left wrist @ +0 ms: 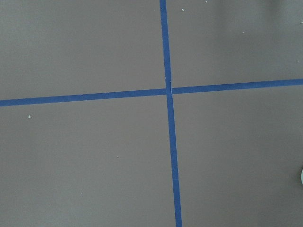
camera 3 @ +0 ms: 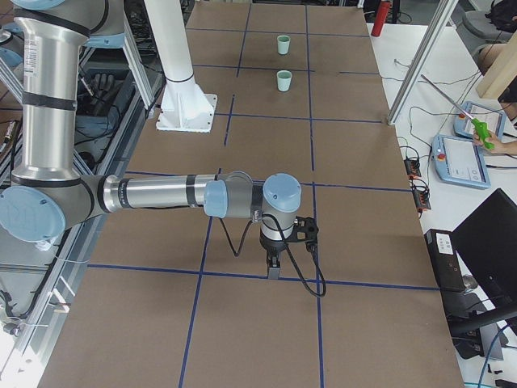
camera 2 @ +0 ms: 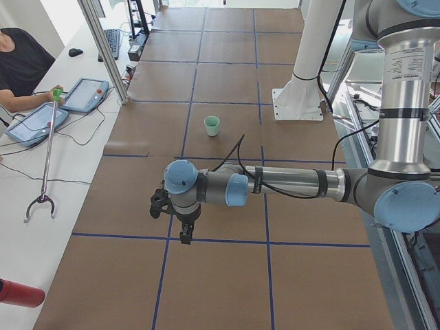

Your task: Stack cups

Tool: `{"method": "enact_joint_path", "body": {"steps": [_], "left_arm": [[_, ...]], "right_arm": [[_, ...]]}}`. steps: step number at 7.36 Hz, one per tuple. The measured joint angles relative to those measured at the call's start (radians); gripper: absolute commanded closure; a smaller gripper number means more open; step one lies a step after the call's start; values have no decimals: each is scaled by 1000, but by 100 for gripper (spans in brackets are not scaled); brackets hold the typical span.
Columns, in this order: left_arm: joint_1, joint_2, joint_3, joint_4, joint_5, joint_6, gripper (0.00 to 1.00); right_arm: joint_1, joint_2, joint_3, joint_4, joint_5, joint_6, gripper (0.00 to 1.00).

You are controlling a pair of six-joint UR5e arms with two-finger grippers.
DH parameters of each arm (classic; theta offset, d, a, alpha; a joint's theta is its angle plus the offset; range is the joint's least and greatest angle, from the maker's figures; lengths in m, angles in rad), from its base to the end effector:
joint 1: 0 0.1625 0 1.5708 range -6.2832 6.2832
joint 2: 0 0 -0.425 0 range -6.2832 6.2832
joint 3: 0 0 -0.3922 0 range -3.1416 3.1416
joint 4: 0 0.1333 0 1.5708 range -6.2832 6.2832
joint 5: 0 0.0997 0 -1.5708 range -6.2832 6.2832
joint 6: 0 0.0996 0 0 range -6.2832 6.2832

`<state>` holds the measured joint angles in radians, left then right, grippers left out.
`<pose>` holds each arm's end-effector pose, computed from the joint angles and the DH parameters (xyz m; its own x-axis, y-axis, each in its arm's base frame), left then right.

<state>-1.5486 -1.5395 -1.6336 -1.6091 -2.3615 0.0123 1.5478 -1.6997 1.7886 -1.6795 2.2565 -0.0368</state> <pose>-0.0518 -0.4843 0.6379 0.7017 0.0774 -0.7082 -0.0308 0.9964 0.0785 0.0602 -0.4357 0.6282 0.7727 -0.0420 0.6334 0.0515 0.9987 0.0035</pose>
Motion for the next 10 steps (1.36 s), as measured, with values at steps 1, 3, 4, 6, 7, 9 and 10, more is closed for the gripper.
{"method": "enact_joint_path", "body": {"steps": [1, 3, 4, 6, 7, 9, 10], "left_arm": [[0, 1, -4, 0, 0, 0, 0], [-1, -3, -15, 0, 0, 0, 0], [-1, -7, -45, 0, 2, -1, 0], [8, -14, -118, 0, 10, -10, 0], [19, -16, -137, -4, 8, -50, 0], [112, -18, -183, -20, 5, -239, 0], [186, -18, -195, -46, 8, -350, 0]], "right_arm": [[0, 0, 0, 0, 0, 0, 0], [0, 0, 0, 1, 0, 0, 0], [0, 0, 0, 1, 0, 0, 0], [0, 0, 0, 1, 0, 0, 0], [0, 0, 0, 1, 0, 0, 0], [0, 0, 0, 0, 0, 0, 0], [0, 0, 0, 0, 0, 0, 0]]}}
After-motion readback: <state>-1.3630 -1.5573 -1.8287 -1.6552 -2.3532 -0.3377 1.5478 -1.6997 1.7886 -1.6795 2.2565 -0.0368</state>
